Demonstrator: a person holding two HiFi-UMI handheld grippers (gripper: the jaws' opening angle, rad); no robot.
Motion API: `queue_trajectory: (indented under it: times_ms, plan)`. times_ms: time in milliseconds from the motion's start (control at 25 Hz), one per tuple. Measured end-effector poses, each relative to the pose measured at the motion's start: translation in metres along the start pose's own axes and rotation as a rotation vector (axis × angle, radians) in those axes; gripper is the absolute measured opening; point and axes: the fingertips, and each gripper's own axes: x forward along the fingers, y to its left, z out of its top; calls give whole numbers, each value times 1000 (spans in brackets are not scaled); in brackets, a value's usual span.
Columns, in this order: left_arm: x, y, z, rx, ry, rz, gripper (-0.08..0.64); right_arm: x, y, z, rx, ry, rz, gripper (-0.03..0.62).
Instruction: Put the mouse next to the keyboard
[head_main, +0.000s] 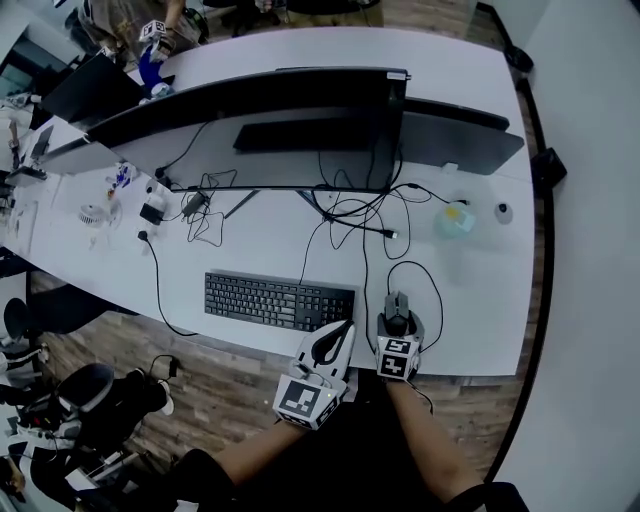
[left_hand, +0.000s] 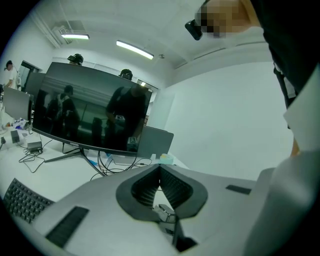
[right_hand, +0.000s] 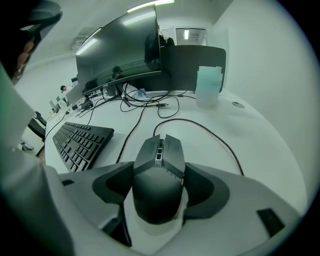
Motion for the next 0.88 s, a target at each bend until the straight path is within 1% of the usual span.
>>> queue_trajectory:
  times_ms: [80, 200, 360, 480, 640, 880]
  plan:
    - [-7, 3, -3, -4, 1, 6, 3, 1, -1, -1, -2, 2, -3, 308]
    - [-17, 3, -3, 0, -6, -4, 3, 0, -2, -2, 4, 21, -5, 313]
    - [-32, 3, 2, 9, -33, -27, 3, -6, -1, -4, 41, 37, -11, 324]
    - [-46, 7, 4, 9, -56, -28, 3, -21, 8, -2, 40, 26, -13, 324]
    - [-64, 8, 8, 9, -95, -51, 3, -52, 20, 8, 45, -15, -1, 324]
    - [-92, 5, 11, 29, -139, -109, 3, -114, 53, 30, 104, -129, 44, 324]
